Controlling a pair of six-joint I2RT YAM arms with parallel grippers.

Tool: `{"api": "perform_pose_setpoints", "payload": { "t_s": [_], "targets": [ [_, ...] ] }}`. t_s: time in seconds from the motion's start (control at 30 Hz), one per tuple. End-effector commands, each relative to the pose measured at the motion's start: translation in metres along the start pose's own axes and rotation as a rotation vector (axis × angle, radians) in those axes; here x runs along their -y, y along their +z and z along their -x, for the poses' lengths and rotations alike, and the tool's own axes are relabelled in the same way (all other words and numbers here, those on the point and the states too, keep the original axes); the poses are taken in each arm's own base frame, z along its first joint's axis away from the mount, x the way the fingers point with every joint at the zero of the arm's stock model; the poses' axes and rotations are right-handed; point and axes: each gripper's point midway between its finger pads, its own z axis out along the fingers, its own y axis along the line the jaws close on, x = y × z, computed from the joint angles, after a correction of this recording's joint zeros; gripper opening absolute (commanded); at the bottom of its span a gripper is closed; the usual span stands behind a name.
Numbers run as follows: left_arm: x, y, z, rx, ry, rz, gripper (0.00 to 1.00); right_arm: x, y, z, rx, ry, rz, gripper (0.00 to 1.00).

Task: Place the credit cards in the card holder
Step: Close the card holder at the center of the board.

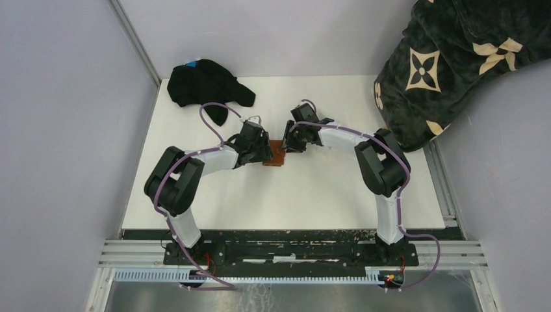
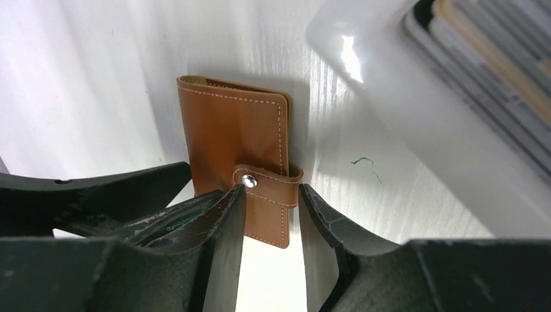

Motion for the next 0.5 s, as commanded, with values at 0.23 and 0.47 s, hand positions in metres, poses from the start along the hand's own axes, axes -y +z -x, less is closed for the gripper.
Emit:
{"api": "perform_pose_setpoints", "payload": {
  "t_s": [0.23, 0.47],
  "targets": [
    [-0.044, 0.004, -0.074, -0.236, 0.070, 0.110, 0.58, -0.008, 0.005, 0.014, 0.052, 0.123, 0.058, 0.42],
    [-0.043, 0.006, -0.074, -0.241, 0.078, 0.104, 0.58, -0.003, 0.008, 0.007, 0.043, 0.149, 0.052, 0.44]
  ]
}}
